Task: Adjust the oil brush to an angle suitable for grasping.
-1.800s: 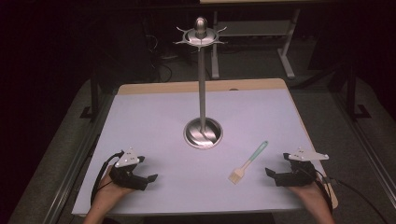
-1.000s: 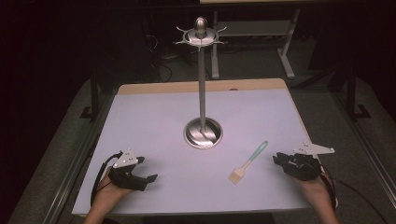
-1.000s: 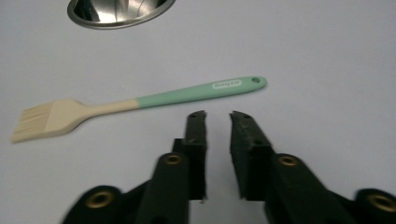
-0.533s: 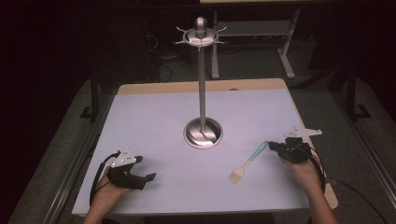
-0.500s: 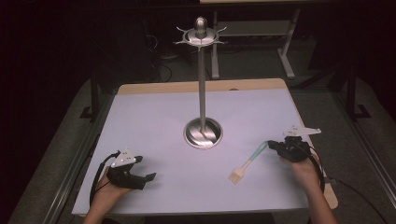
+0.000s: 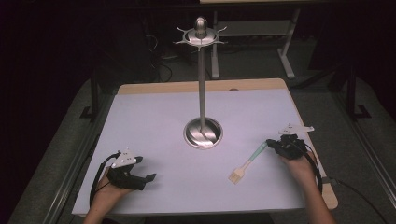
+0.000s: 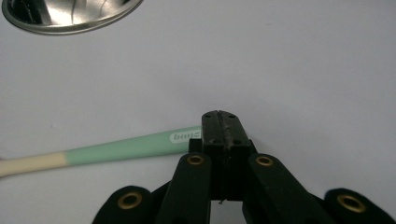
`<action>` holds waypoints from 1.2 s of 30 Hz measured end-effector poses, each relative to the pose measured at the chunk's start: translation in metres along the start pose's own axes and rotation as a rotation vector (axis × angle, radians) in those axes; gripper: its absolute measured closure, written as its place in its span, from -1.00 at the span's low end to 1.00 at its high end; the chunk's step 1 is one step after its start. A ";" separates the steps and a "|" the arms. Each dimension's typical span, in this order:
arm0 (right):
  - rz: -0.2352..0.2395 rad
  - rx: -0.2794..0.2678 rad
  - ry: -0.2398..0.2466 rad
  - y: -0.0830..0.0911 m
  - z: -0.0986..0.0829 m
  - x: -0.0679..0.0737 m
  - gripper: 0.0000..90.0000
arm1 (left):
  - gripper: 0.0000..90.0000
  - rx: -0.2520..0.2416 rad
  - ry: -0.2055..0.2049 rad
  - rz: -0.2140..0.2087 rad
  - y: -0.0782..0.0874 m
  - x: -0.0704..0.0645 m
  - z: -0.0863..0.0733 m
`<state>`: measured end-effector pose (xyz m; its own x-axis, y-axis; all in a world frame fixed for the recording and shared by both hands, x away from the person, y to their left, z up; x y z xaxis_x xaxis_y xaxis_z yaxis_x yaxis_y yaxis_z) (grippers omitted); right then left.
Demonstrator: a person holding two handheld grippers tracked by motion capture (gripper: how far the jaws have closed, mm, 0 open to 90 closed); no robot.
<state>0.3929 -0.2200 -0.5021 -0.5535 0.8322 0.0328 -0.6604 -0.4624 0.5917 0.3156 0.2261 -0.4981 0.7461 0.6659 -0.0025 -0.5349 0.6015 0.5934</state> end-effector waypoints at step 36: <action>0.051 0.031 0.024 -0.034 0.009 0.008 1.00 | -0.67 0.004 0.008 -0.002 -0.001 -0.001 0.001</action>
<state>0.4154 -0.1951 -0.5142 -0.5982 0.8001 0.0447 -0.6152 -0.4942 0.6142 0.3158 0.2243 -0.4982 0.7438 0.6684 -0.0101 -0.5318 0.6008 0.5969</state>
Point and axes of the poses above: each handheld gripper's, and its own axes: y roughly backward along the jaws, z roughly out of its top, x roughly to its left, the point moved 9 cm from there along -y, roughly forward along the jaws, and after that the axes turned 5 degrees about -x, right-handed, at the moved point
